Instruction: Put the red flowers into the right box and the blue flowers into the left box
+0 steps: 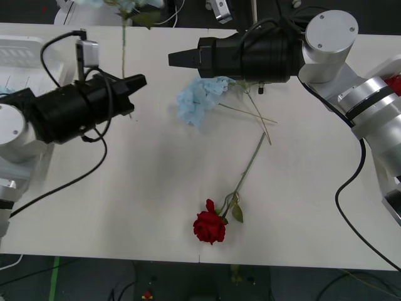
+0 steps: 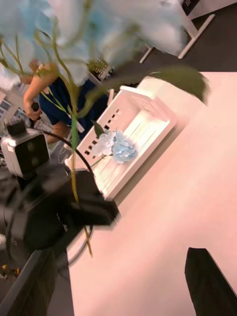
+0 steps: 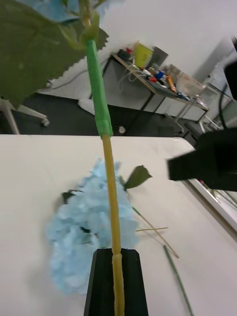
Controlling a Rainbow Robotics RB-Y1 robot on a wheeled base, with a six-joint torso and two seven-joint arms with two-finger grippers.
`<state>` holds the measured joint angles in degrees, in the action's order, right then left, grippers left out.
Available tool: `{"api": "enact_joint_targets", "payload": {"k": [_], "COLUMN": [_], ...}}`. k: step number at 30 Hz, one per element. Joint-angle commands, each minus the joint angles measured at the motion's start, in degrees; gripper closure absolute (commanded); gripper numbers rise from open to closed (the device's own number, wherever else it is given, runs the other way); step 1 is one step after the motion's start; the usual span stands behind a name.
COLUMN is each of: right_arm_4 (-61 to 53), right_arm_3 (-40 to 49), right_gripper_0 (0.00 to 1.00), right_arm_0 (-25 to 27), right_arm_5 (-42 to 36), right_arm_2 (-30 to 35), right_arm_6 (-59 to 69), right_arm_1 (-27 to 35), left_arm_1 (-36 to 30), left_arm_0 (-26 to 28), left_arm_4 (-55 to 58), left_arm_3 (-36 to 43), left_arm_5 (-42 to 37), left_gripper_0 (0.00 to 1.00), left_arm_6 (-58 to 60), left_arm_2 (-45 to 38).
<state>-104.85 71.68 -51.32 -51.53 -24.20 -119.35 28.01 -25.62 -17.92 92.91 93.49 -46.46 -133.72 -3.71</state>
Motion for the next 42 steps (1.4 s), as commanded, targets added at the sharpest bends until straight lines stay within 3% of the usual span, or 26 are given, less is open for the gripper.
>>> {"api": "enact_joint_targets", "payload": {"k": [1, 10, 15, 21, 31, 32, 33, 34, 38, 42], "right_arm_4": [3.7, 20.2, 30.4, 39.4, 52.5, 53.7, 54.7, 56.3, 60.2, 61.3], "right_arm_3": [2.2, -1.7, -13.5, -27.4, -33.3, -34.0, -34.4, -34.8, -37.3, -40.4], "right_gripper_0": [0.25, 0.25, 0.25, 0.25, 0.25, 0.25, 0.25, 0.25, 0.25, 0.25], "right_arm_0": [-0.4, -2.9, -9.6, -15.6, -17.1, -17.1, -17.1, -17.1, -17.1, -17.1], "right_arm_5": [0.5, -1.1, -7.9, -8.6, -8.7, -8.7, -8.5, -8.5, -6.2, -2.7], "right_arm_2": [0.4, 0.5, 0.8, 0.8, 0.8, 0.8, 0.8, 0.8, 0.8, 0.8], "right_arm_6": [2.8, 15.3, 18.5, 18.3, 17.5, 17.5, 17.5, 17.6, 17.8, 17.8], "right_arm_1": [3.1, 4.3, 2.5, -0.8, -4.1, -4.7, -5.2, -5.9, -8.8, -10.8], "left_arm_1": [-5.2, -9.5, -12.9, -17.2, -17.4, -17.4, -17.4, -17.5, -17.4, -17.4], "left_arm_0": [0.3, -4.1, -8.9, -12.1, -9.7, -9.5, -9.4, -9.3, -9.3, -9.3], "left_arm_4": [-4.8, -23.5, -34.3, -44.9, -52.7, -52.8, -52.9, -52.7, -50.6, -47.3], "left_arm_3": [0.6, -10.4, -20.5, -31.4, -33.0, -33.0, -32.9, -32.9, -32.9, -31.9], "left_arm_5": [-3.0, -3.2, -3.0, 0.9, 1.5, 1.5, 1.5, 1.5, 1.5, 0.4], "left_gripper_0": [1.0, 1.0, 1.0, 1.0, 0.99, 0.95, 0.85, 0.68, 0.35, 0.18], "left_arm_6": [13.4, 19.8, 20.2, 20.5, 22.8, 23.0, 23.1, 23.4, 23.9, 23.9], "left_arm_2": [-9.0, -21.7, -27.2, -30.4, -32.0, -31.6, -31.3, -30.7, -29.3, -27.8]}}
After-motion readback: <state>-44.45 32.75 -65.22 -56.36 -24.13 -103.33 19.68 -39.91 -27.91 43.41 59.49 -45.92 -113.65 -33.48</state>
